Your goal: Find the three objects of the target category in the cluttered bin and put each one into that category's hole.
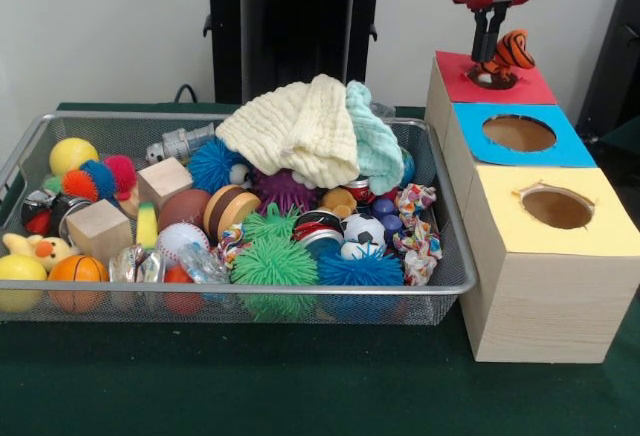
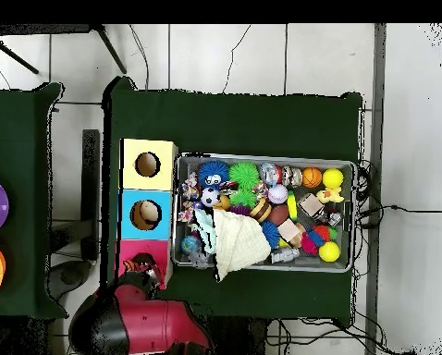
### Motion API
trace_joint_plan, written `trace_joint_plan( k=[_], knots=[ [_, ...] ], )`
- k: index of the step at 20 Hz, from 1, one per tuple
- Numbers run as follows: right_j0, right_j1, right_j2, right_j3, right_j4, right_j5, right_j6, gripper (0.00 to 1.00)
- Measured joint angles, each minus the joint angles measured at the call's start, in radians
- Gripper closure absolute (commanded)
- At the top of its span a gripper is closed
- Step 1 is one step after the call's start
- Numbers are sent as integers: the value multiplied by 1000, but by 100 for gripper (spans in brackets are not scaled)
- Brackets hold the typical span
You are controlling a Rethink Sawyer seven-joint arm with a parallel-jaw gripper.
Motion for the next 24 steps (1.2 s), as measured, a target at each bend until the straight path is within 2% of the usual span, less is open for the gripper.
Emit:
trace_joint_plan(
  k=[9, 20, 24],
  knots=[
    [6, 0, -13, -1, 0, 2, 0, 100],
    [113, -9, -161, -56, -15, 62, 0, 100],
    [123, -16, -185, -70, -17, 75, 0, 100]
  ],
)
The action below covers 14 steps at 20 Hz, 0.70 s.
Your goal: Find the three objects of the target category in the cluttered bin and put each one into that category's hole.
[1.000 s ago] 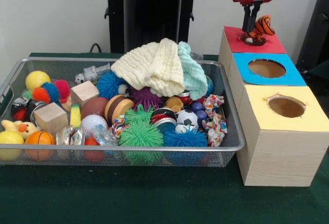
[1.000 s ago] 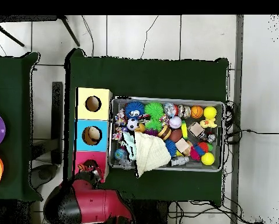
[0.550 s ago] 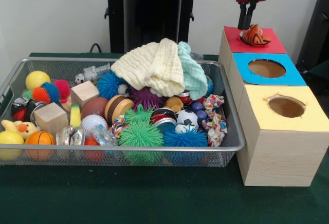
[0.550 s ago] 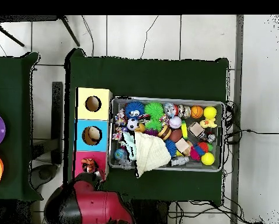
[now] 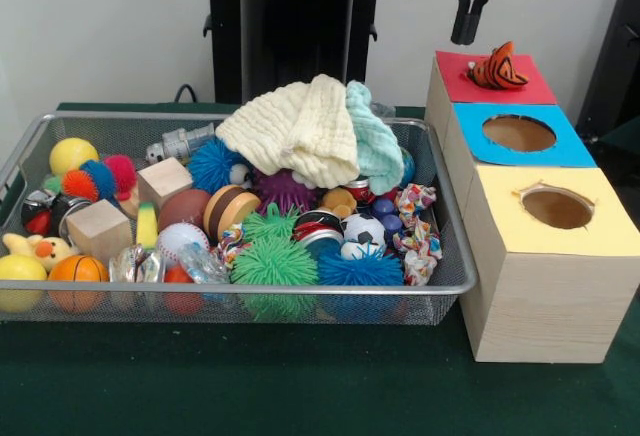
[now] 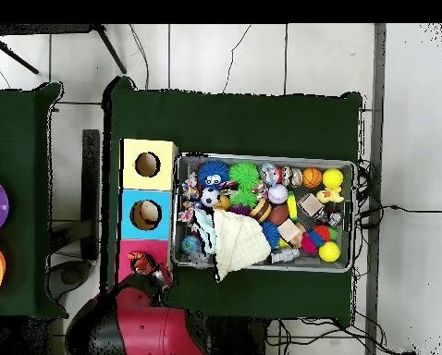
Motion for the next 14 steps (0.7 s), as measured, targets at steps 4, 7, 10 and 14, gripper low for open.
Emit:
trace_joint_plan(
  k=[4, 7, 10, 14],
  knots=[
    [-15, -11, -5, -8, 0, 12, 0, 100],
    [-27, -17, -2, -8, 1, 12, 0, 100],
    [-43, -22, 9, -8, 7, 14, 0, 100],
    [-85, -32, 54, -6, 31, 15, 0, 100]
  ],
)
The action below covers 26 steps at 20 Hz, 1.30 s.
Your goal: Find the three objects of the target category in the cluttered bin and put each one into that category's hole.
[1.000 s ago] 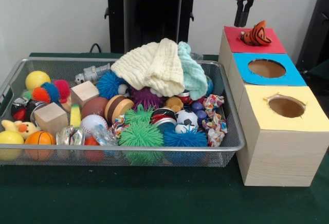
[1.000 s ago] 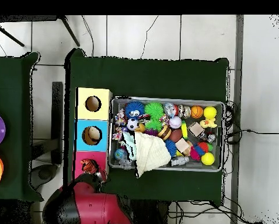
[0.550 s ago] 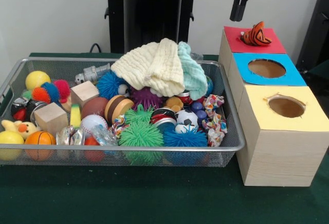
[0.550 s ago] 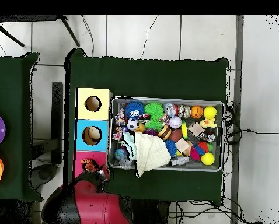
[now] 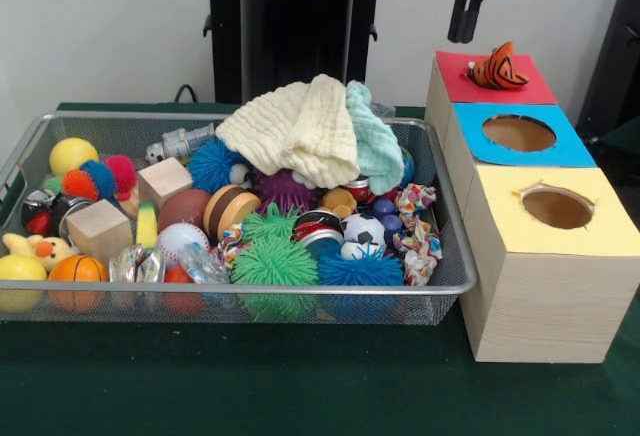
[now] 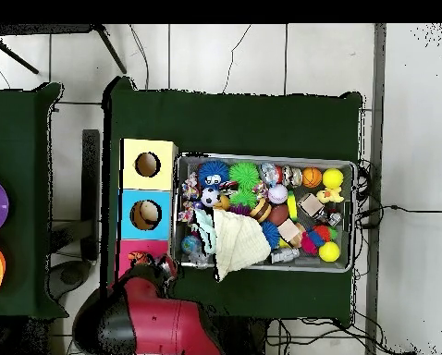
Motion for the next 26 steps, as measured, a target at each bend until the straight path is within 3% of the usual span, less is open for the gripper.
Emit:
trace_joint_plan(
  k=[14, 26],
  knots=[
    [-35, -8, 103, 3, 63, 0, 0, 100],
    [-10, 28, 104, 3, 62, 44, 0, 100]
  ],
)
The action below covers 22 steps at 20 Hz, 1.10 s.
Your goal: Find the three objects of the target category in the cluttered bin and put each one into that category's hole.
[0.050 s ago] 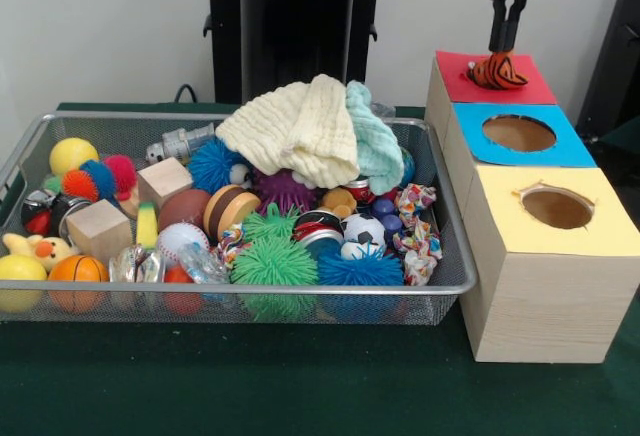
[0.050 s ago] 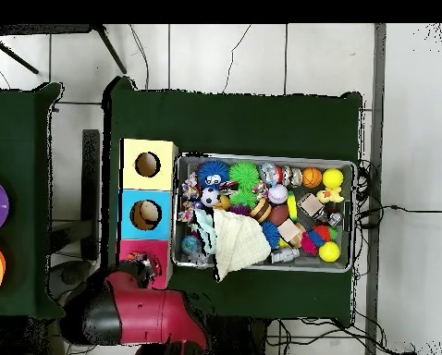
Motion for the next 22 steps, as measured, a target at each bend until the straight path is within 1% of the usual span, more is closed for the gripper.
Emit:
trace_joint_plan(
  k=[8, 18, 22],
  knots=[
    [5, 43, 1, 2, 1, 10, 0, 100],
    [5, 77, 12, 13, 7, 4, 0, 100],
    [16, 89, 11, 19, 7, 3, 0, 100]
  ],
)
